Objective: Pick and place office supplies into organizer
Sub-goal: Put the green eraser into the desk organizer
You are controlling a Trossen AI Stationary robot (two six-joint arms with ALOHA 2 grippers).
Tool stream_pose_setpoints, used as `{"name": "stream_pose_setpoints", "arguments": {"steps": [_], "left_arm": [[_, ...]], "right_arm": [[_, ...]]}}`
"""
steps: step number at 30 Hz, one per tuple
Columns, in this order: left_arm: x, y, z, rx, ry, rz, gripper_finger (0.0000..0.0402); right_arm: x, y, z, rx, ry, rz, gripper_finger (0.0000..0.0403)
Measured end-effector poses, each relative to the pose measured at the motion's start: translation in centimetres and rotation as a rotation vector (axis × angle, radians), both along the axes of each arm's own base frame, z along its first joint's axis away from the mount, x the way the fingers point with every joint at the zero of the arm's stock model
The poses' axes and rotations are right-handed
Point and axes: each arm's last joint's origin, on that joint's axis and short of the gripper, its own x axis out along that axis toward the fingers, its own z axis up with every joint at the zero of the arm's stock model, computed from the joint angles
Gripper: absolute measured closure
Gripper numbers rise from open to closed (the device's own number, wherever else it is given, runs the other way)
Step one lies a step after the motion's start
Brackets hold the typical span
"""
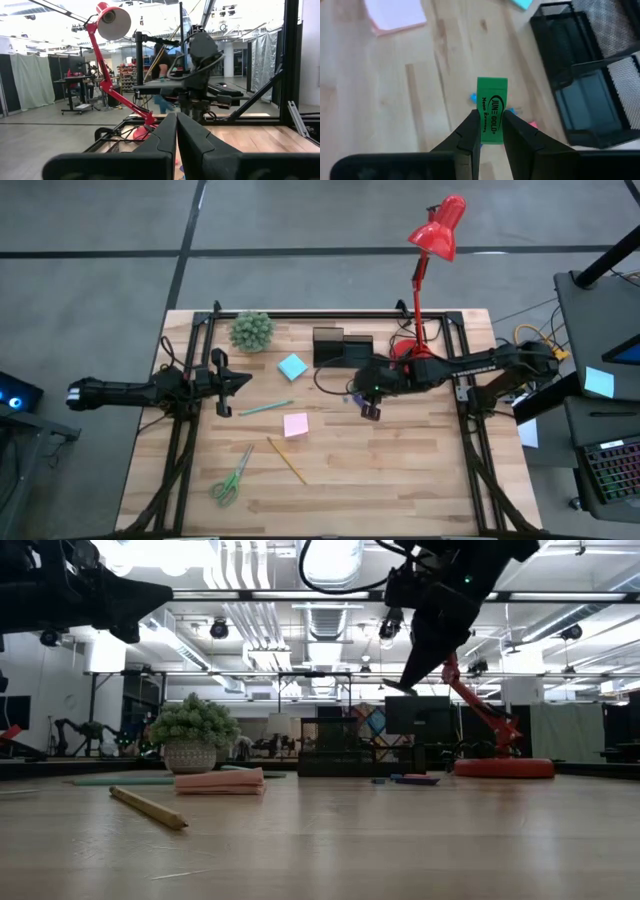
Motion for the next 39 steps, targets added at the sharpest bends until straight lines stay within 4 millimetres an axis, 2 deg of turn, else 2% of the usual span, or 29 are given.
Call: {"name": "stream_pose_setpoints", "arguments": {"steps": [20, 29, 39], "left_arm": [[0.0, 0.0, 0.0, -0.002, 0.000, -0.001, 0.0402], [0.0, 0.0, 0.0, -0.003, 0.003, 0.000, 0.0402], [0.1, 0.0, -0.1, -0.003, 0.009, -0.001, 0.0402]], "right_arm": [[1.3, -2.9, 0.1, -0.113, -0.203, 0.036, 0.0340], [2.0, -4.3, -1.2, -0.144, -0.234, 0.021, 0.0340], [4.5, -6.0, -3.5, -0.179, -0.190, 0.021, 0.0340]]}}
